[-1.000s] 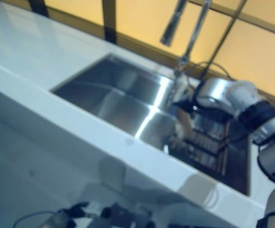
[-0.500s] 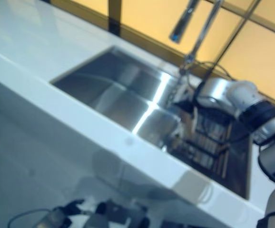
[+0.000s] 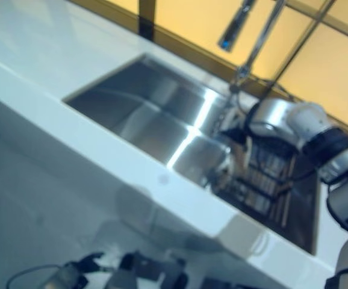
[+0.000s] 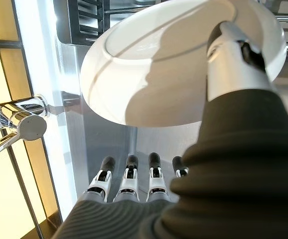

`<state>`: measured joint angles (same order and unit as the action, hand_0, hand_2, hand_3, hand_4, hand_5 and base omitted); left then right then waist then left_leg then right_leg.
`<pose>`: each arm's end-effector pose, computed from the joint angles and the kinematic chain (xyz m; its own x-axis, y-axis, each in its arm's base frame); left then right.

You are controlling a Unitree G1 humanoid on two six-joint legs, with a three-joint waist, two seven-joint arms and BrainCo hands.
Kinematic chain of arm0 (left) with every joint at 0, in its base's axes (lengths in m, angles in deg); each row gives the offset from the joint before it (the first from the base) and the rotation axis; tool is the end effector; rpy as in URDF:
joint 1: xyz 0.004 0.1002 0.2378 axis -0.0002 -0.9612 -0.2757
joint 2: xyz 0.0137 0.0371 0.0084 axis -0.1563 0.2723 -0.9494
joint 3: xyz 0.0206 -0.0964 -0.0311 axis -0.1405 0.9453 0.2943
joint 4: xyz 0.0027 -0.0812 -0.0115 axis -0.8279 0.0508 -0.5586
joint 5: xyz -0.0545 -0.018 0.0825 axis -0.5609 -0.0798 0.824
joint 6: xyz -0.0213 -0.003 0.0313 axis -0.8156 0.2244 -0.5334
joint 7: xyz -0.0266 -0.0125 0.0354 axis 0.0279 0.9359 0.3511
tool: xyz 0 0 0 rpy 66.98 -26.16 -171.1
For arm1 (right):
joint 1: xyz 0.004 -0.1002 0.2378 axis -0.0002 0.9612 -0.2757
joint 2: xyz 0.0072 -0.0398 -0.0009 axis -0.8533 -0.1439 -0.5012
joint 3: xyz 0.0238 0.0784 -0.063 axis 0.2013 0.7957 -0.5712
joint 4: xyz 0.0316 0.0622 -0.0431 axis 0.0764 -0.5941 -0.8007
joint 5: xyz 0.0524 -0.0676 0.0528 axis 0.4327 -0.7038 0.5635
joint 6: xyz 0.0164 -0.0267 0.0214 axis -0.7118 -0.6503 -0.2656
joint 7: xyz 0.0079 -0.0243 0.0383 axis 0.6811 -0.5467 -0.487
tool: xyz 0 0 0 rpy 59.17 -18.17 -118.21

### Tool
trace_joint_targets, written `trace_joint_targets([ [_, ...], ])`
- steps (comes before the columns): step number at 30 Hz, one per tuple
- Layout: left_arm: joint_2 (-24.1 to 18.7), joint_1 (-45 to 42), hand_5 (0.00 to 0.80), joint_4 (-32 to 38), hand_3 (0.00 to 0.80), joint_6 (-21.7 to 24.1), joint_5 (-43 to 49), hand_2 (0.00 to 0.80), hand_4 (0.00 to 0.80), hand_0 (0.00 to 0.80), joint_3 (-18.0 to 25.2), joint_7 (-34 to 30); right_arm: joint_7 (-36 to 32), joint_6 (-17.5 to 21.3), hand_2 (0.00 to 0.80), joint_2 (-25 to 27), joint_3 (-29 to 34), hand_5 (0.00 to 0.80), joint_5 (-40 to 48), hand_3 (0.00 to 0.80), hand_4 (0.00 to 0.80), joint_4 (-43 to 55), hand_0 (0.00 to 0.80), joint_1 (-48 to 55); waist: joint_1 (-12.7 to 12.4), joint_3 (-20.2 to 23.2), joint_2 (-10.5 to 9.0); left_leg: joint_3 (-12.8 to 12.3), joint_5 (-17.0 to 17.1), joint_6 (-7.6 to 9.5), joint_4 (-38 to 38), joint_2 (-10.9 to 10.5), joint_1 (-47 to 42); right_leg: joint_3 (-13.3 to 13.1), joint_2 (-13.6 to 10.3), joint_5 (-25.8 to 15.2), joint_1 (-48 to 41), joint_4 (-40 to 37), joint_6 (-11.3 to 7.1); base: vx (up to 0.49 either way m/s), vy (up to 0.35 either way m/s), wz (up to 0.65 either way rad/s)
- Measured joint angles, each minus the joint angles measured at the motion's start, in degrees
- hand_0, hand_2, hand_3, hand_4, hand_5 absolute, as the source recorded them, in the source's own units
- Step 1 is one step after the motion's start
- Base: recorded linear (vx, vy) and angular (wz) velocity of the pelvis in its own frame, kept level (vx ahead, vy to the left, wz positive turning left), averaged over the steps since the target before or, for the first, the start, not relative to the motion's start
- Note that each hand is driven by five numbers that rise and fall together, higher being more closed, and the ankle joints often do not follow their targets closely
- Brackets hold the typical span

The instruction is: Take plates into dishwasher

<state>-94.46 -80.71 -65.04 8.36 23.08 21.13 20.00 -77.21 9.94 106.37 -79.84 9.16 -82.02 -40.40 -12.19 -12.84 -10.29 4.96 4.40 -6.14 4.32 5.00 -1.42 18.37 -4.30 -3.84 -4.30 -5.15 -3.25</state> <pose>0.1207 0.2691 -0.0748 0.4901 0.1231 -0.8629 0.5794 0.6936 0.4280 0.3252 -0.1927 0.2481 0.7617 0.3544 -0.5423 -0.0435 -0.8072 -0.5887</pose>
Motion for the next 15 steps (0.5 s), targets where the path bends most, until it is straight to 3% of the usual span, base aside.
trace_joint_targets([
  [15, -0.18, -0.10, 0.000, 0.02, 0.000, -0.02, 1.56, 0.000, 0.000, 0.000, 0.44, 0.06, -0.01, 0.82, 0.000, 1.27, 0.01, 0.000, 0.00, 0.000, 0.000, -0.24, 0.000, 0.00, -0.01, -0.13, -0.13, 0.00, 0.00, 0.00, 0.01, -0.01, -0.01, -0.01, -0.01, 0.00, -0.01, 0.00, 0.00, 0.000, 0.000, 0.00],
])
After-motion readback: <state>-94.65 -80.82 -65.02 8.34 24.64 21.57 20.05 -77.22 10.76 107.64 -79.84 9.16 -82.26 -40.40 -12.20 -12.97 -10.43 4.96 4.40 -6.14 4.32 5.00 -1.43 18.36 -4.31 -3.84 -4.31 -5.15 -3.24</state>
